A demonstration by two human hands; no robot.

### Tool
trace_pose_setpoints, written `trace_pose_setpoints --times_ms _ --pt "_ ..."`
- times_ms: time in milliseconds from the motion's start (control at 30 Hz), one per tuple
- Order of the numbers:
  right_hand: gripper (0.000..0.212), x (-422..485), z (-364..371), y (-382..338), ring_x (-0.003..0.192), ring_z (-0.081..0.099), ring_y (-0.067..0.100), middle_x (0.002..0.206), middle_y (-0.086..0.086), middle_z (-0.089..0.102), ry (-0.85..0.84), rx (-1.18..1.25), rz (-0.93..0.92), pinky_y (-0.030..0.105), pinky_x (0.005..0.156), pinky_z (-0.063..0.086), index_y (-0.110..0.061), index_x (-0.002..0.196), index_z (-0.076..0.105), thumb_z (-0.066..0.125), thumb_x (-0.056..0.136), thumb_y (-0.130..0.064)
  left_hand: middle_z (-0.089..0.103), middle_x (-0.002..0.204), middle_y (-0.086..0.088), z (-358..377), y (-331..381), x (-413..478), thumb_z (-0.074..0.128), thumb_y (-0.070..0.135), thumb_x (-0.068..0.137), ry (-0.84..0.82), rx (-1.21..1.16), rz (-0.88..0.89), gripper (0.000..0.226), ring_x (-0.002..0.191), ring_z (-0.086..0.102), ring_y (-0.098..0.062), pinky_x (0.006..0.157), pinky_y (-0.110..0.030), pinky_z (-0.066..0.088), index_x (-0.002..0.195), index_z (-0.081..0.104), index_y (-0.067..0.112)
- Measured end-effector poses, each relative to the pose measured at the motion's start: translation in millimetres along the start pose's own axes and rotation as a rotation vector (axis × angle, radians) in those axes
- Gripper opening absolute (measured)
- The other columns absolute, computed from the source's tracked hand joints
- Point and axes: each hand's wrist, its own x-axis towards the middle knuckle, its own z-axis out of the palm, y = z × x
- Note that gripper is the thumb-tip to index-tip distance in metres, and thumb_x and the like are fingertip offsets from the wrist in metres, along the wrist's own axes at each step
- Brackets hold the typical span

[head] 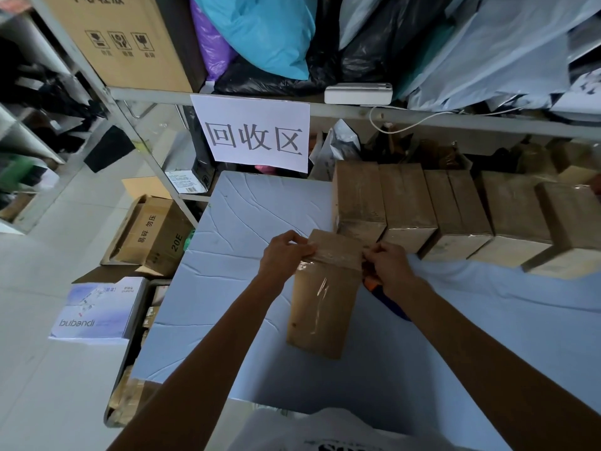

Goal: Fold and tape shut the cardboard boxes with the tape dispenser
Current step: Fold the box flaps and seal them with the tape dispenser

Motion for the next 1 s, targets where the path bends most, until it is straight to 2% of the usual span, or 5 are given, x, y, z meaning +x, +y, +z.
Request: trace_pose_setpoints --times_ms 133,233,533,867,1000 --pt "0.015 -5.1 -8.7 7.8 0.069 0.059 0.021 0.098 0.019 0.063 0.017 0.03 0.069 0.029 0.058 0.049 0.001 0.104 0.059 0.055 0.094 -0.01 0.068 0.092 0.0 5.3 -2.2 -5.0 0.057 0.041 0.092 0.059 0.197 0.139 0.026 0.083 0.064 -0.017 0.071 -0.03 0.047 0.1 0.066 0.018" --pt "0.018 -13.2 -4.8 3.9 0.076 0.057 0.01 0.098 0.008 0.065 0.205 -0.308 -0.294 0.025 0.066 0.048 -0.013 0.099 0.058 0.059 0.09 -0.029 0.069 0.093 -0.001 4.9 -0.9 -2.4 0.059 0.039 0.091 0.073 0.181 0.105 0.024 0.084 0.064 -0.018 0.07 -0.028 0.044 0.1 0.068 0.019" --pt "0.079 -25.5 20.7 10.7 0.12 0.046 0.022 0.133 0.002 0.048 -0.216 -1.152 -0.932 0.03 0.094 0.037 -0.014 0.131 0.046 0.075 0.069 -0.052 0.07 0.096 -0.005 4.7 -2.8 -4.9 0.048 0.032 0.097 0.058 0.069 0.069 0.028 0.089 0.064 -0.022 0.082 -0.038 0.05 0.104 0.071 0.018" --pt "0.059 -19.2 -19.9 -8.6 0.1 0.062 0.021 0.116 0.006 0.064 -0.031 -0.418 -0.345 0.044 0.092 0.05 -0.01 0.122 0.056 0.066 0.081 -0.051 0.057 0.122 0.003 -29.7 -24.3 -16.4 0.043 0.058 0.09 -0.07 -0.132 0.112 0.044 0.117 0.052 -0.018 0.107 -0.046 0.033 0.117 0.057 0.026" --pt "0.06 -17.1 -24.4 1.7 0.11 0.054 0.026 0.13 0.011 0.05 0.011 -0.275 -0.186 0.046 0.097 0.046 -0.021 0.13 0.04 0.062 0.083 -0.052 0.031 0.146 0.006 -30.9 -28.4 -18.9 0.055 0.092 0.04 -0.325 -0.228 0.089 0.123 0.132 0.034 -0.018 0.106 -0.052 0.033 0.144 0.024 0.033"
